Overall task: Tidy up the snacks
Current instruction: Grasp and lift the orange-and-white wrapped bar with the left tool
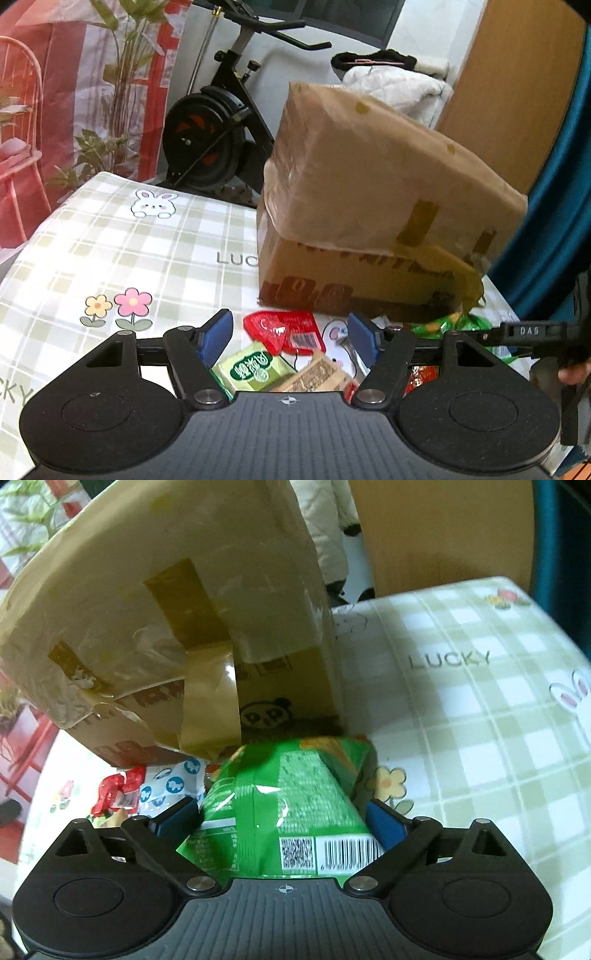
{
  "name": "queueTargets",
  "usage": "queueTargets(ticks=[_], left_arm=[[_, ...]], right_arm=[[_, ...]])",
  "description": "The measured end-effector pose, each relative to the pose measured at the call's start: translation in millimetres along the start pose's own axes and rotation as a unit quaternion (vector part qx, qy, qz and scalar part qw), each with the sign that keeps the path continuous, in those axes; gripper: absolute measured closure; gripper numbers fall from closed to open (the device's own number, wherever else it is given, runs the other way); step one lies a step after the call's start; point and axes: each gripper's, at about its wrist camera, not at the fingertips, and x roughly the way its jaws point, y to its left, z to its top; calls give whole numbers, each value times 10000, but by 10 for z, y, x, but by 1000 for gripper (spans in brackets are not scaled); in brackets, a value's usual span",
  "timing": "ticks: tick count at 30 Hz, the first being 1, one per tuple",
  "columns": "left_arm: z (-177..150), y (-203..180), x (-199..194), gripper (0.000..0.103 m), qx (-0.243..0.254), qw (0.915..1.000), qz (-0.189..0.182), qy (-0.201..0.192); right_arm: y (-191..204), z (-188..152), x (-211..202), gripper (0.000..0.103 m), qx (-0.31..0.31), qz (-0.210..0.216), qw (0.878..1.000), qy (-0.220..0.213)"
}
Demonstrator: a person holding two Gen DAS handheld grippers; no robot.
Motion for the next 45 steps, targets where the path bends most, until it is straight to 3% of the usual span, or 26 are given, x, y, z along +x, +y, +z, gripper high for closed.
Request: queueTargets(ticks=[5, 12, 17, 22, 27, 36, 45], left_arm=[[-56, 28, -7, 33, -24, 10000, -42, 27], [-107, 84, -41, 39, -13, 9999, -99, 48], [-170, 190, -106, 45, -33, 10000, -49, 31], [-274, 196, -46, 56, 40, 9997, -47, 232], [-344, 89, 93, 56, 290, 9984, -266, 417], [-439, -59, 520, 55, 940, 9922, -287, 765], [-691, -95, 478, 54, 800, 9899, -497, 1063]], right_arm=[[-35, -12, -4, 20, 104, 243, 9996, -38], [37, -40, -136, 31, -228, 389, 9986, -288], [52, -118, -336, 31, -542, 226, 9969, -518], [-86, -211, -455, 31, -347, 310, 9969, -628], [-163, -230, -500, 31, -260, 388, 9965, -699], [-162, -273, -496, 31, -222, 458, 9959, -750], [-203, -304, -500, 31, -230, 438, 9960, -744]])
